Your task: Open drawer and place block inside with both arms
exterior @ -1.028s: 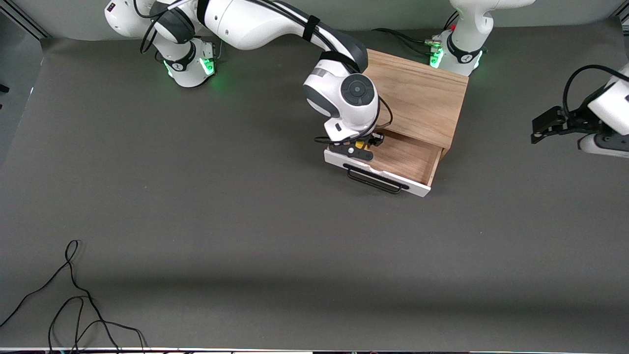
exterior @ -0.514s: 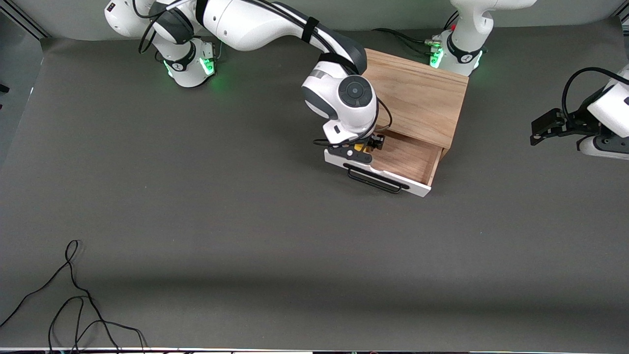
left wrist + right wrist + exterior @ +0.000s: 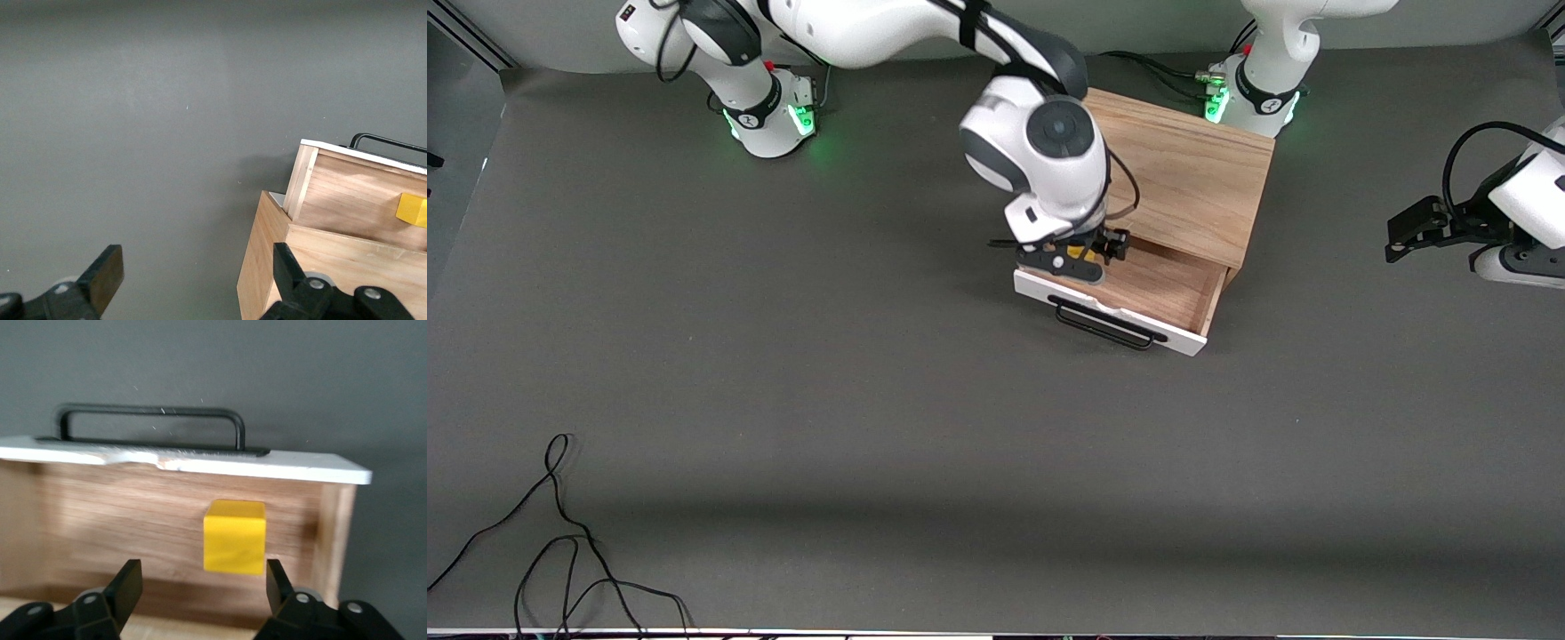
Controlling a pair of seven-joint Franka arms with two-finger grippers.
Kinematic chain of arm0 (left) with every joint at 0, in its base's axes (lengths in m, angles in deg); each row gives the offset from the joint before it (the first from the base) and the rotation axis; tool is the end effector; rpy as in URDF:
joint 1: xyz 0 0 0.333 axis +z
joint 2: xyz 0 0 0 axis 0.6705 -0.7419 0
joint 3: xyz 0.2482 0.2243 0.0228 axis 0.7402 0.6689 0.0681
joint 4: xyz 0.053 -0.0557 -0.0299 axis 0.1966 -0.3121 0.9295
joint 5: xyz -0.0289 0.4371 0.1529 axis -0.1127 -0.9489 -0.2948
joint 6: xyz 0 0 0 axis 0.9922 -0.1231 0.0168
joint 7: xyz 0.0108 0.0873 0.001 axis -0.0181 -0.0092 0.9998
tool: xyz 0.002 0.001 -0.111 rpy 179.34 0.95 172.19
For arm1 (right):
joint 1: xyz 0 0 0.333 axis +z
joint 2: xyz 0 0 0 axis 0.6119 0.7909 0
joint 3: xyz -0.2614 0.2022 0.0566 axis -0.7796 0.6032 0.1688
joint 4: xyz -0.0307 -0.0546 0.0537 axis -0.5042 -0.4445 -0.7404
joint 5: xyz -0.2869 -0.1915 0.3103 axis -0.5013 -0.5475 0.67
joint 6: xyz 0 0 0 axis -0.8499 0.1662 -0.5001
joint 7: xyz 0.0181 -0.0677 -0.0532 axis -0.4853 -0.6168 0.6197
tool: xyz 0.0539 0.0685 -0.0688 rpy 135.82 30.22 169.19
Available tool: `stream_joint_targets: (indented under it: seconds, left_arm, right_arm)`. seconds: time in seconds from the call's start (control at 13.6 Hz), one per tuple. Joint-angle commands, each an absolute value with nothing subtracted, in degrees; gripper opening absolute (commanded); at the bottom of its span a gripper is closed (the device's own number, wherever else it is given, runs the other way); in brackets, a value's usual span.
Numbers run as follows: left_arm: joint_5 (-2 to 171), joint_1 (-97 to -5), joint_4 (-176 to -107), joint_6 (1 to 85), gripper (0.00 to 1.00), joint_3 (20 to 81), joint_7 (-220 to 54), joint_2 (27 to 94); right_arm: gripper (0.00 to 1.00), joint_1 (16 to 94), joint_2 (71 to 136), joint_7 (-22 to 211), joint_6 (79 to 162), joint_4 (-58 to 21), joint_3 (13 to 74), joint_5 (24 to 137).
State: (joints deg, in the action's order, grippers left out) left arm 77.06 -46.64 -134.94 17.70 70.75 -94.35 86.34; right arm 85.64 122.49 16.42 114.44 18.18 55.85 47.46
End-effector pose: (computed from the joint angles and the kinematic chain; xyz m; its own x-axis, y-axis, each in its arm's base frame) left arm 0.6258 -0.0299 0.6203 0.9912 -0.1311 -0.0162 -0.1306 -0.9910 0.0276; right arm 0.5074 0.6785 0.3968 0.9275 -0.3553 -0.1159 -0.3691 -0.9197 -0.1343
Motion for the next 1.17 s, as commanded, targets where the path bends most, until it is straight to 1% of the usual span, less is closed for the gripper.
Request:
stream_joint_targets:
  seconds: [0.0,0.22,0.29,0.44,0.51,0.66,0.81,0.95,1.1]
  left_arm:
    - [77.0,-47.7,-134.8,16.1,1.0,71.7,-93.5,86.7]
    - [77.0,-47.8,-134.9,16.2,1.0,71.7,-91.0,86.8]
    - [76.9,-47.8,-134.9,16.5,1.0,71.6,-88.7,86.9]
    - [76.9,-47.8,-134.9,16.5,1.0,71.6,-87.7,86.9]
    - [76.9,-47.7,-134.8,16.3,1.0,71.6,-88.0,86.9]
    - [76.9,-47.6,-134.8,16.2,1.0,71.7,-88.3,86.9]
    - [76.9,-47.4,-134.8,16.2,1.0,71.7,-88.5,86.9]
    - [76.8,-47.7,-134.4,16.1,1.0,71.6,-88.5,86.9]
    - [76.4,-47.6,-134.3,16.4,1.0,71.6,-89.8,86.9]
  right_arm:
    - [0.91,82.2,115.1,17.4,107.2,17.0,55.9,47.5]
    - [0.99,76.1,106.2,28.9,94.4,16.5,55.2,47.5]
    - [0.99,74.0,103.6,32.5,90.4,16.5,54.2,47.5]
    - [1.0,71.7,99.5,41.0,84.1,16.4,50.2,47.4]
    - [1.0,71.7,97.9,46.5,82.1,16.1,47.1,47.1]
    - [0.99,71.6,94.1,59.1,80.2,13.5,40.3,46.5]
    - [1.0,71.7,91.0,70.5,80.2,9.4,32.6,46.6]
    - [1.0,71.7,90.4,78.5,80.4,7.8,26.6,46.6]
    - [1.0,71.4,91.6,83.9,83.0,7.7,20.9,47.1]
